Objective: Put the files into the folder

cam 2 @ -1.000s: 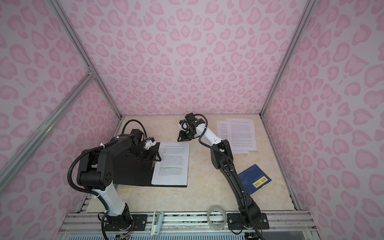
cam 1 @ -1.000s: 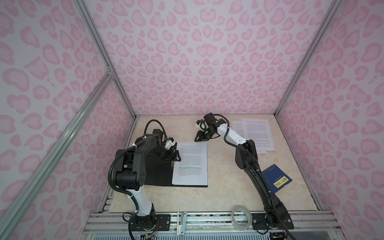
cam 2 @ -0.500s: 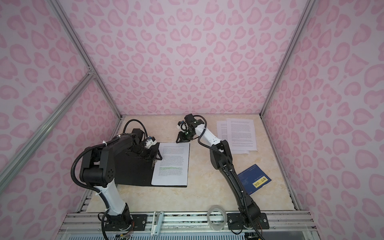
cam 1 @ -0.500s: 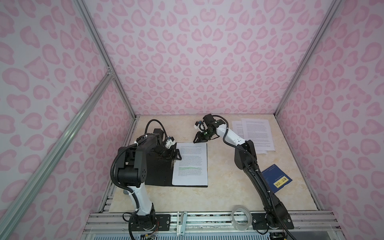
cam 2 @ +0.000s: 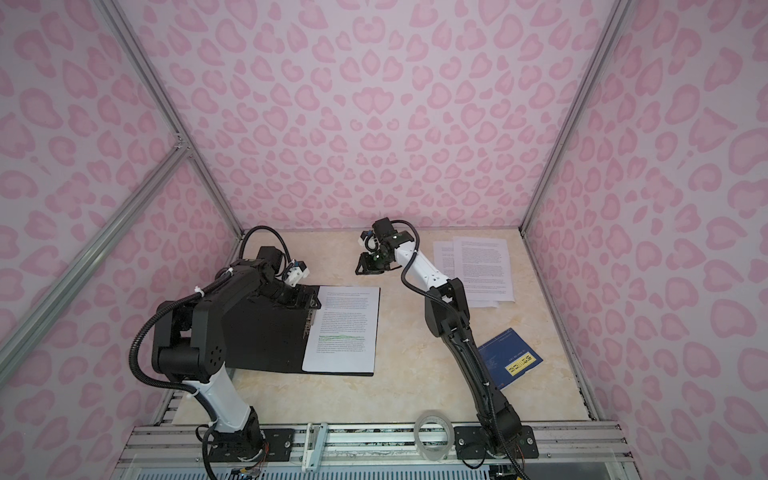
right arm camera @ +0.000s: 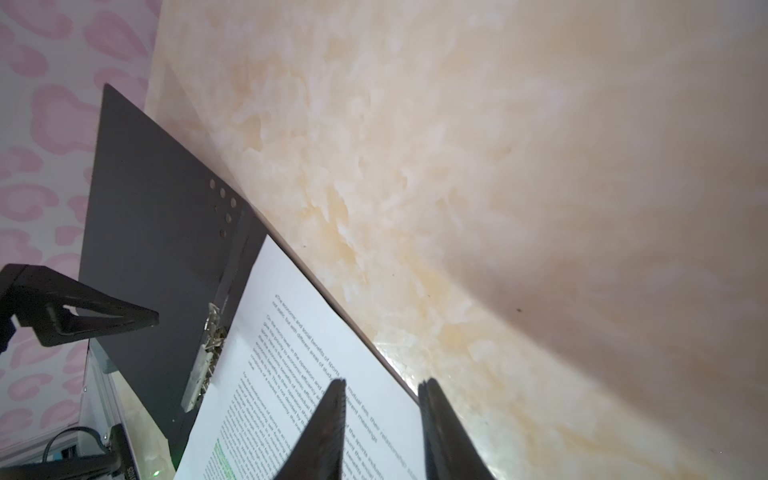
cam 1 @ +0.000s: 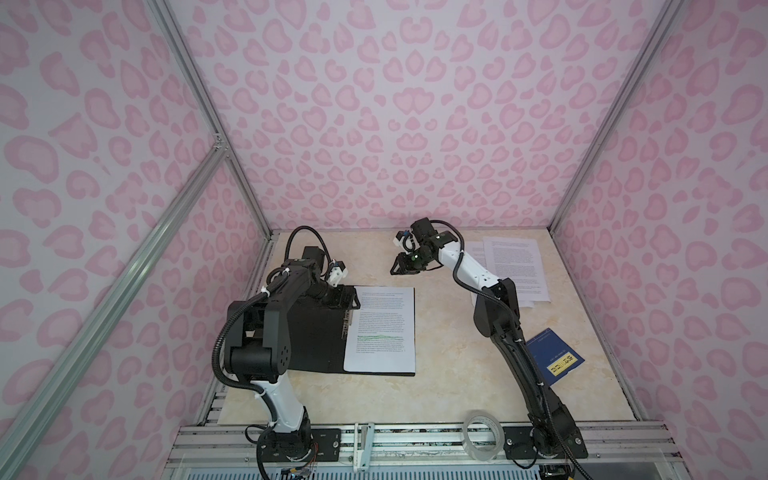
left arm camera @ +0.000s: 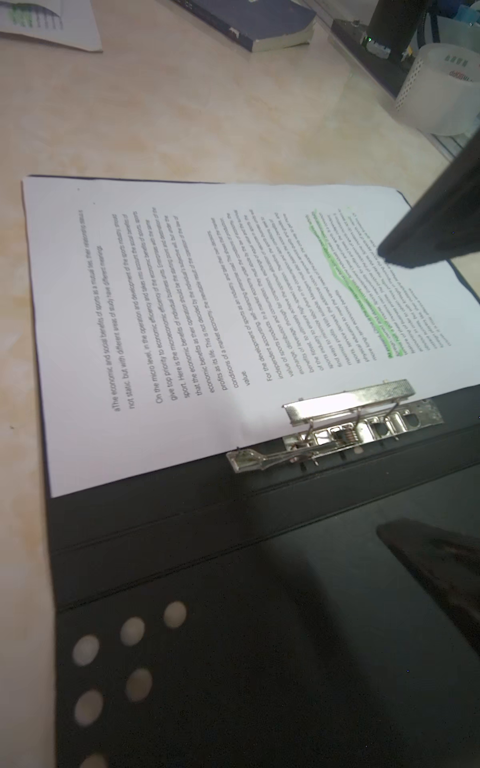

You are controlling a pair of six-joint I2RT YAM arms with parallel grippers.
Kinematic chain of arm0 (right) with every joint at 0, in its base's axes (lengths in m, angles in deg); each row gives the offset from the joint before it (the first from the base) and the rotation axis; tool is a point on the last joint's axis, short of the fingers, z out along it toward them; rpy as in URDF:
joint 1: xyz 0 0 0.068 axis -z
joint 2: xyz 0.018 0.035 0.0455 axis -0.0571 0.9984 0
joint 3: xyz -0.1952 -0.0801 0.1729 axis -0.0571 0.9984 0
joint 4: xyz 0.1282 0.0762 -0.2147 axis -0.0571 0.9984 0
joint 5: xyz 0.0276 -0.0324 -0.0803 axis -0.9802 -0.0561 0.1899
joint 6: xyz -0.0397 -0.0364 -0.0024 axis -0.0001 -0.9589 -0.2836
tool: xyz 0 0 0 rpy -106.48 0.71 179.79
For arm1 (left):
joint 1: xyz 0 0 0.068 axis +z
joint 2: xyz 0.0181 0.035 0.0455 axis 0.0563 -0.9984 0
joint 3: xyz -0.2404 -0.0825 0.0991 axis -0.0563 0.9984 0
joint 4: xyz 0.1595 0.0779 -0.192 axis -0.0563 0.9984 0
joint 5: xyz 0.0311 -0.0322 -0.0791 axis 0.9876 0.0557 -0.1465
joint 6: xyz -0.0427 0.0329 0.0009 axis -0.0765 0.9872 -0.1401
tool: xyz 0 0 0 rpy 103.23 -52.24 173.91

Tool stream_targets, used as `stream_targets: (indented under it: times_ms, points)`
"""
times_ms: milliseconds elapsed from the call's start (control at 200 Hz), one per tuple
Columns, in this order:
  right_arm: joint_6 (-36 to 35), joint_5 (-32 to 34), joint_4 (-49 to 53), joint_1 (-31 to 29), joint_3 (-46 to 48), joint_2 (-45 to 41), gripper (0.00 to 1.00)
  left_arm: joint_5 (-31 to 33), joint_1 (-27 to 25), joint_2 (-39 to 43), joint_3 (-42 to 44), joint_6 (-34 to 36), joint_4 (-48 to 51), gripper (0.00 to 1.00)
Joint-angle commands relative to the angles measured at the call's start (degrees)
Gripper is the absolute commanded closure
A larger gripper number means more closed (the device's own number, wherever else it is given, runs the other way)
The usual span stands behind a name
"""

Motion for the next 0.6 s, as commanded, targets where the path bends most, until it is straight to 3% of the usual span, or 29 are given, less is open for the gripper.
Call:
stream_targets:
  times_ms: [0, 440, 595]
  points:
    - [0.51, 3.85, -1.65, -0.61, 4.90, -5.65, 0.67, 1.38, 0.02, 2.47, -1.75, 0.57, 2.99, 0.02]
    - [6.90, 13.76, -16.16, -4.64, 65.10, -50.38, 0.67, 2.22, 0.02, 14.20, -7.03, 0.69, 8.08, 0.02]
    - [9.03, 25.97, -10.97, -4.08, 74.34, -60.29, 0.65, 1.32, 0.02, 16.55, -9.33, 1.19, 8.78, 0.02]
